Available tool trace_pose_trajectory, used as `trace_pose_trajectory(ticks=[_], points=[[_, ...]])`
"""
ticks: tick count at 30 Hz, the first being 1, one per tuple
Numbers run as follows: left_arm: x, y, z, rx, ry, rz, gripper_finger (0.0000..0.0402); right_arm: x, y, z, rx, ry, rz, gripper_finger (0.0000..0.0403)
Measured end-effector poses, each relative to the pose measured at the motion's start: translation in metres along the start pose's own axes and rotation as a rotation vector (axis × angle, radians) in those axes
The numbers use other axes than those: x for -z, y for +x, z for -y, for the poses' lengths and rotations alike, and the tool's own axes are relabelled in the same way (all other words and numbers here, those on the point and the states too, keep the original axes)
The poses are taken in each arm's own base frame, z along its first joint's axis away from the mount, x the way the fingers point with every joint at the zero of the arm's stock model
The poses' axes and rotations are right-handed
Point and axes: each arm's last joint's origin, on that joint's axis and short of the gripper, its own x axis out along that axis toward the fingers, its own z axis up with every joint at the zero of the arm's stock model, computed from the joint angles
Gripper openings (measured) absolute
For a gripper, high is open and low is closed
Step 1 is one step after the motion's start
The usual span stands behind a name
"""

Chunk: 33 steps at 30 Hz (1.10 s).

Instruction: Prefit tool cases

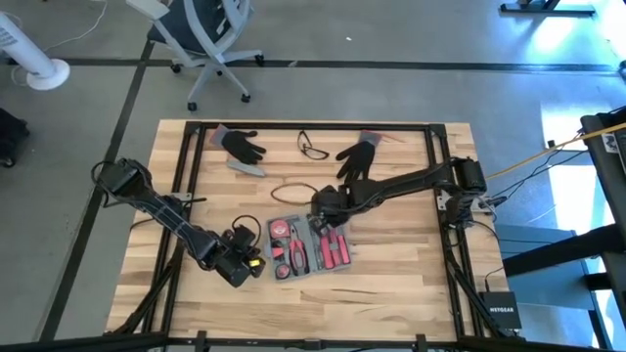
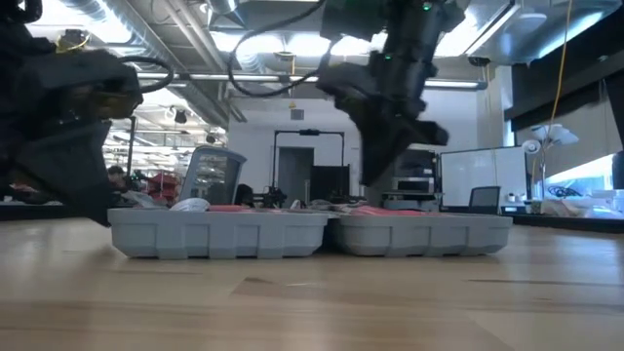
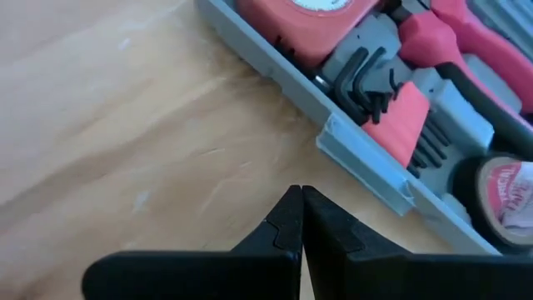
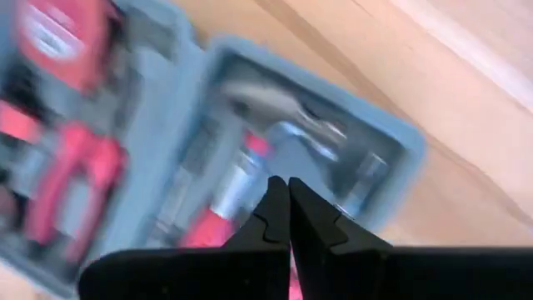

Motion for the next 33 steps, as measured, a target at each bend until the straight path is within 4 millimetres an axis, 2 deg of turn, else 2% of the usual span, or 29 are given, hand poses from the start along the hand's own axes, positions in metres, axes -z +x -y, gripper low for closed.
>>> trace_pose_trajectory(ticks=[6,11,18,22,29,33], points=[[0.009,0.006,0.005,0.042,-0.008,-0.001,0.0,0.025,-0.002,-0.015,-0.026,-0.094,-0.064,0.0],[0.016,0.005,0.007,0.06,0.0,-0.013,0.0,0.038,0.0,-0.017,0.014,-0.101,-0.052,0.0],[0.013,0.017,0.008,0.047,-0.028,-0.009,0.0,0.042,0.017,-0.008,0.023,0.006,-0.009,0.0],[0.009,0.02,0.009,0.047,-0.051,-0.011,0.0,0.04,0.022,-0.013,-0.069,0.042,0.042,0.0],[0.006,0.023,0.009,0.051,-0.072,0.001,0.0,0.04,0.047,-0.016,-0.073,0.056,0.047,0.0],[0.006,0.023,0.009,0.053,-0.074,0.005,0.0,0.038,0.048,-0.02,-0.126,0.11,0.038,0.0]])
